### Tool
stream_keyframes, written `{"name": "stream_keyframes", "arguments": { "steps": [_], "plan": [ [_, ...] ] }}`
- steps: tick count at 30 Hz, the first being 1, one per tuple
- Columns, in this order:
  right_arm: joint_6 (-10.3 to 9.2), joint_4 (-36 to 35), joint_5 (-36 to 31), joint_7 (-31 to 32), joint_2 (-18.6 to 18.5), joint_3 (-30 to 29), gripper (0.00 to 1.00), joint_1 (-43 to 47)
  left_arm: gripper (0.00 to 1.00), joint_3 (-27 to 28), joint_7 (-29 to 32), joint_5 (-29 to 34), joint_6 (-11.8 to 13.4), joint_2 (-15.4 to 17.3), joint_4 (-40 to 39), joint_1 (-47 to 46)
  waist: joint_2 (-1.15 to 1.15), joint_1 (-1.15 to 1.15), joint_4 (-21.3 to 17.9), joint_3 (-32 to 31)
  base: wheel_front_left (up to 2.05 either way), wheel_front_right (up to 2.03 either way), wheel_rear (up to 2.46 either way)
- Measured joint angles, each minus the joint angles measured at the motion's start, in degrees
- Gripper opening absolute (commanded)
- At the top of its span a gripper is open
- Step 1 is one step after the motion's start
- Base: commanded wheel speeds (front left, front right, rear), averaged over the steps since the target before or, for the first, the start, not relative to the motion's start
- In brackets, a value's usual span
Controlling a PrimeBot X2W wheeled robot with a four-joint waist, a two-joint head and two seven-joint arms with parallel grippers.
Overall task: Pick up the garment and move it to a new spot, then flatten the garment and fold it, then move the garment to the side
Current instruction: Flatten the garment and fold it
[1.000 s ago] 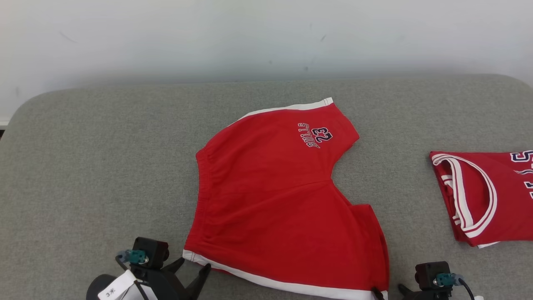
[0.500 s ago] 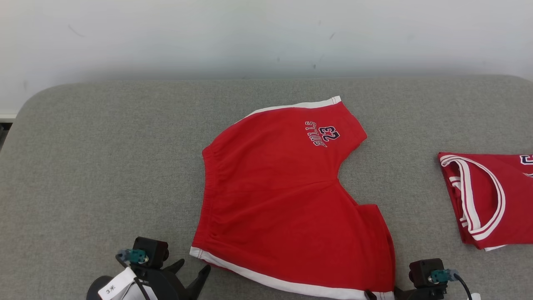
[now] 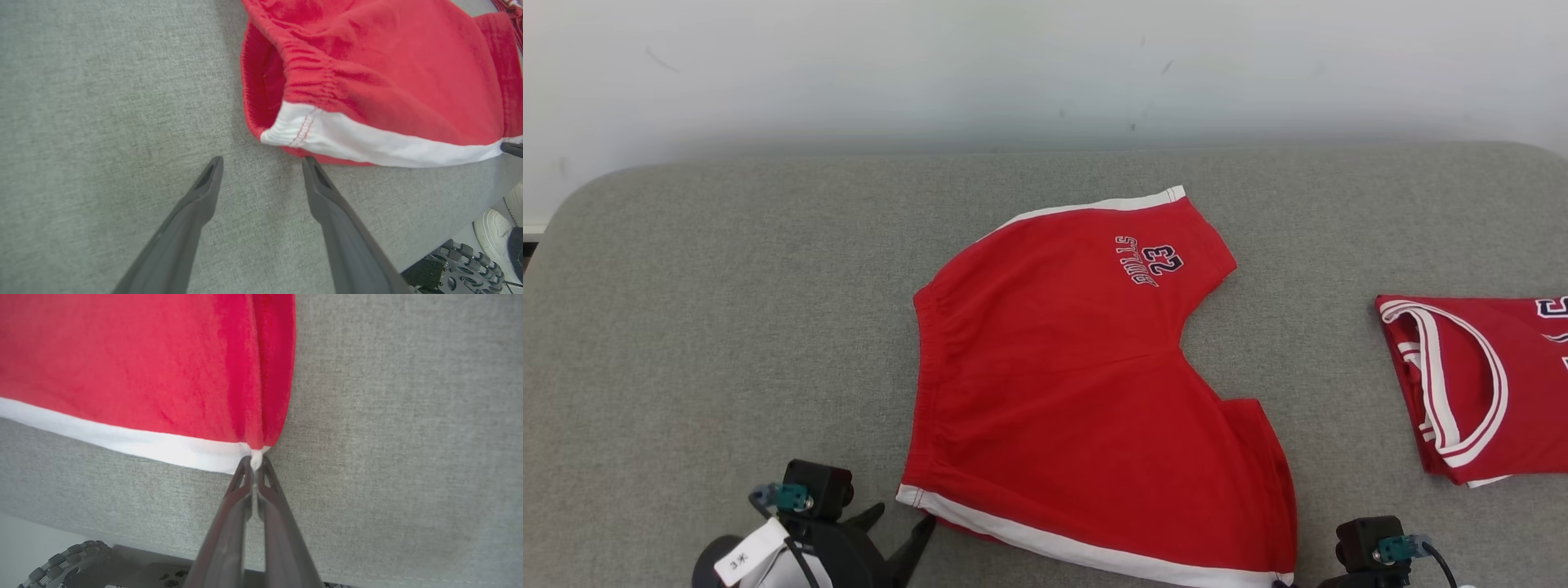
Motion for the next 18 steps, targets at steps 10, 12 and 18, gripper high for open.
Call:
{"name": "stream_keyframes", "arguments": {
  "steps": [10, 12, 18],
  "plan": [
    [-0.33, -0.67, -0.01, 1.0, 0.13, 0.0, 0.0, -0.03, 1.0, 0.35, -0.01, 0.02, -0.42, 0.89, -0.32, -1.99, 0.0, 0.0, -0.3, -0.11, 0.0, 0.0, 0.0],
    [-0.49, -0.88, -0.01, 1.03, 0.14, 0.0, 0.0, -0.03, 1.0, 0.19, -0.01, 0.21, -0.43, 1.4, -0.68, -1.99, 0.0, 0.0, -0.3, -0.12, 0.0, 0.0, 0.0],
    [-0.56, -1.36, -0.01, 1.51, 0.16, -0.11, 0.0, -0.01, 0.74, -0.43, -0.07, 0.29, -1.14, 1.69, -3.05, -1.99, 0.0, 0.0, -0.2, -0.16, 0.0, 0.0, 0.0]
  ]
}}
